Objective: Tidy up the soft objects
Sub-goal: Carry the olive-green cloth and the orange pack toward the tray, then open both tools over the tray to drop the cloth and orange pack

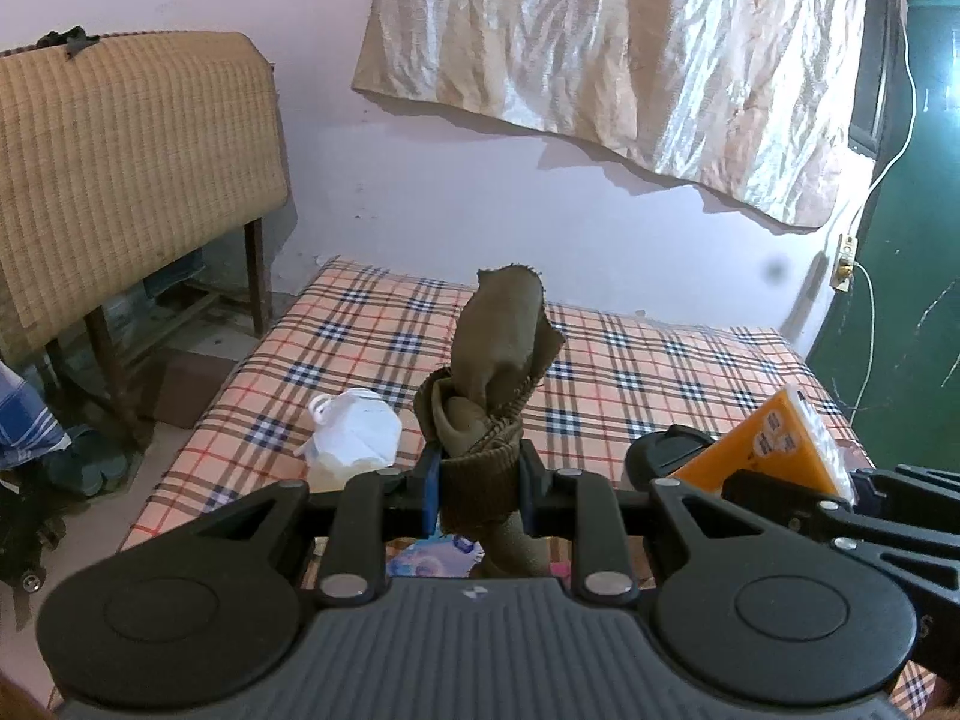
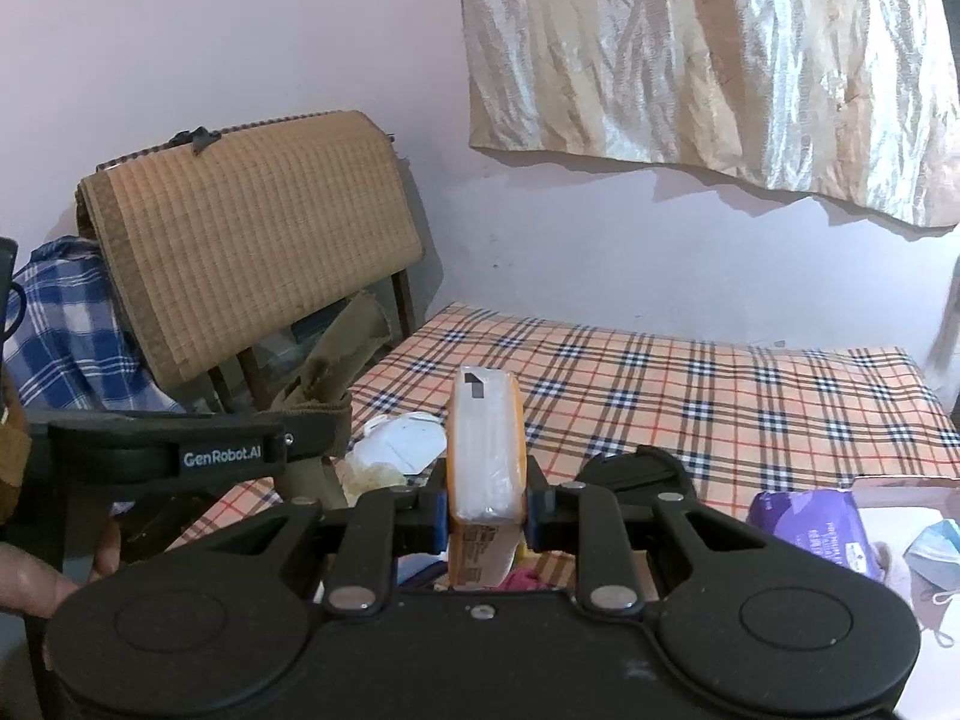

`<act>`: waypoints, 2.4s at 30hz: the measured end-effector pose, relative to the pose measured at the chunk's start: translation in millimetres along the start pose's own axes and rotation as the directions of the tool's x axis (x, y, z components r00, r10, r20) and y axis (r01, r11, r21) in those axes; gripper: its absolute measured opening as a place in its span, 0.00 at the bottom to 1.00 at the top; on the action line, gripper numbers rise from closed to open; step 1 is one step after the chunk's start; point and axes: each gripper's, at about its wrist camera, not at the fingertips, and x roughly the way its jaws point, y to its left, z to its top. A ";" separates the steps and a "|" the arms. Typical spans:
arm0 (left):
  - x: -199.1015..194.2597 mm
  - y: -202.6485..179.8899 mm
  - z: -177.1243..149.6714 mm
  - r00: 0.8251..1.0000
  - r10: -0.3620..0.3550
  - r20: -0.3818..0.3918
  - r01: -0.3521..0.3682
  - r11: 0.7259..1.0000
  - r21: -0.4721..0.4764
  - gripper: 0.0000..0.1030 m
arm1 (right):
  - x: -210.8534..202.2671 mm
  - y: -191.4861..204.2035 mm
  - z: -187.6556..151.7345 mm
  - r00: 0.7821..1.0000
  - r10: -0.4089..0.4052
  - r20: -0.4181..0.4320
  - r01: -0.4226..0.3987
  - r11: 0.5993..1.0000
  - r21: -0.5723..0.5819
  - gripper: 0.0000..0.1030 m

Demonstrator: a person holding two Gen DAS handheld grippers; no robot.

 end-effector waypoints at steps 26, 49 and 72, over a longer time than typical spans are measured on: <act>18.9 -62.4 2.4 0.996 -0.092 -0.021 0.093 0.994 0.056 0.26 | -21.6 -62.7 5.4 0.992 -0.121 0.028 0.119 0.991 0.058 0.27; 37.4 -120.6 -6.3 0.981 -0.185 -0.060 0.191 0.974 0.124 0.26 | -48.3 -123.2 -3.4 0.972 -0.233 0.031 0.227 0.965 0.129 0.27; 55.7 -181.7 -18.3 0.952 -0.282 -0.119 0.300 0.937 0.177 0.26 | -66.2 -180.8 -15.8 0.942 -0.335 0.009 0.328 0.927 0.181 0.27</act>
